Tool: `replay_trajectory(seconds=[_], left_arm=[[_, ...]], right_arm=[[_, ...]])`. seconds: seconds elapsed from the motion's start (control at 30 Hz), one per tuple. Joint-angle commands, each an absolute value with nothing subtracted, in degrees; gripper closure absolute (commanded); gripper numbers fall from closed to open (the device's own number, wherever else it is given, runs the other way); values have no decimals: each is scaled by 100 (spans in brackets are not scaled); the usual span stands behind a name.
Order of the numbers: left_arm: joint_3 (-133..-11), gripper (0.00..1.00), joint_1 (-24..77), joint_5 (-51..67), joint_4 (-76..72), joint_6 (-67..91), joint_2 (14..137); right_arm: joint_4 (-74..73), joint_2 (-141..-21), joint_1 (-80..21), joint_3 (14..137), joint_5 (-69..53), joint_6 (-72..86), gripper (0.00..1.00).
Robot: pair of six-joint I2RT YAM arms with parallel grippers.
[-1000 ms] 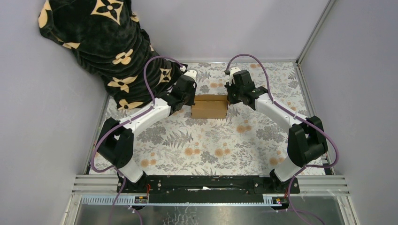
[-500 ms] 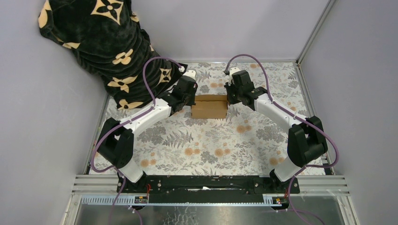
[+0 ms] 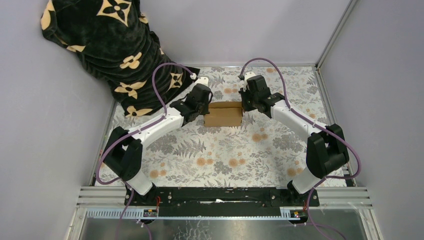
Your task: Fold the paper box
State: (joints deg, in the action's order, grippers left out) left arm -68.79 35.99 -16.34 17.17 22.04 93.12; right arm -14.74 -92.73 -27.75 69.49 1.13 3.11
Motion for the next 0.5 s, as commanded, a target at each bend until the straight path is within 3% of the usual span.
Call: replay_trajectory(seconds=[0.0, 0.47], left_arm=[[-6673, 96, 3840, -1284, 1452, 2512, 9259], [-6515, 96, 3884, -1340, 1346, 2549, 9159]], right_arm=[[-1387, -9100, -3049, 6893, -237, 516, 100], [-1415, -9081, -3056, 6825, -231, 693, 100]])
